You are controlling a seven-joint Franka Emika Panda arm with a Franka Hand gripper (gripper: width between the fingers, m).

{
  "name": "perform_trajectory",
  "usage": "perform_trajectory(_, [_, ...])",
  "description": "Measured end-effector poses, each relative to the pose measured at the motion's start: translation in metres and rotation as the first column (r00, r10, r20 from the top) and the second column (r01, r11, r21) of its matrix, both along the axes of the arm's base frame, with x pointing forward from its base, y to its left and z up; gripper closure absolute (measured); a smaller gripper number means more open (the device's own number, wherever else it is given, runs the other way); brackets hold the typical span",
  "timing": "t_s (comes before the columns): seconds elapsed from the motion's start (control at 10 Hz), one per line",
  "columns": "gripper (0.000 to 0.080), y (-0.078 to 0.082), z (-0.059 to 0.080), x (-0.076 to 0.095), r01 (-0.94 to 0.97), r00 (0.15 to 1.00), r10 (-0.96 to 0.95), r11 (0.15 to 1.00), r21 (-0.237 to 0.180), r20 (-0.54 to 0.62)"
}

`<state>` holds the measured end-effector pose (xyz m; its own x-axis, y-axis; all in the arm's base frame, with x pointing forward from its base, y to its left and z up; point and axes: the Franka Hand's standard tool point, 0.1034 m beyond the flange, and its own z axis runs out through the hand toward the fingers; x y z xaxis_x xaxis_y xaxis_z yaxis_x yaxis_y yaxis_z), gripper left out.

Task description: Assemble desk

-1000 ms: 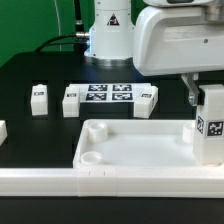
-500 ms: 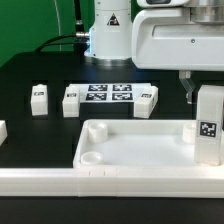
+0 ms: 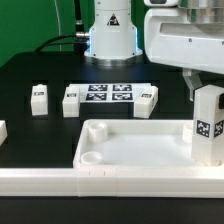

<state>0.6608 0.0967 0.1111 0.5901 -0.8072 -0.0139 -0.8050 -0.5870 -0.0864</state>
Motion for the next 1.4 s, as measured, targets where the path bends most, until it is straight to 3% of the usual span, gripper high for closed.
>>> perform_trajectory(0.2, [0.0509, 0.0002, 0.0, 0.0, 0.031, 1.0, -0.031, 1.0, 0.002, -0.002])
perform_trajectory(0.3, [0.0361, 0.0002, -0.0002, -0.0003, -0.026, 1.0, 0.026, 1.0, -0.004, 0.0])
perform_trajectory(0.4, [0.0361, 0.0002, -0.0005, -0.0008, -0.086, 0.996, 0.086, 0.996, -0.007, 0.001])
perform_trajectory(0.5, [0.0231, -0.0001, -0.0005, -0.0008, -0.135, 0.991, 0.135, 0.991, -0.011, 0.004])
perform_trajectory(0.6, [0.0231, 0.0002, -0.0005, -0.0008, -0.231, 0.973, 0.231, 0.973, -0.017, 0.009])
perform_trajectory(0.7, [0.0165, 0.0009, -0.0006, -0.001, -0.334, 0.943, 0.334, 0.942, -0.026, 0.013])
perform_trajectory(1.0, [0.015, 0.0015, -0.0015, -0.0011, -0.596, 0.802, 0.597, 0.801, -0.051, 0.018])
perform_trajectory(1.3, [0.015, -0.0002, 0.001, 0.0009, -0.823, 0.563, 0.826, 0.561, -0.091, -0.005])
perform_trajectory(1.4, [0.015, 0.0003, 0.0009, 0.0006, -0.845, 0.53, 0.848, 0.526, -0.096, -0.012])
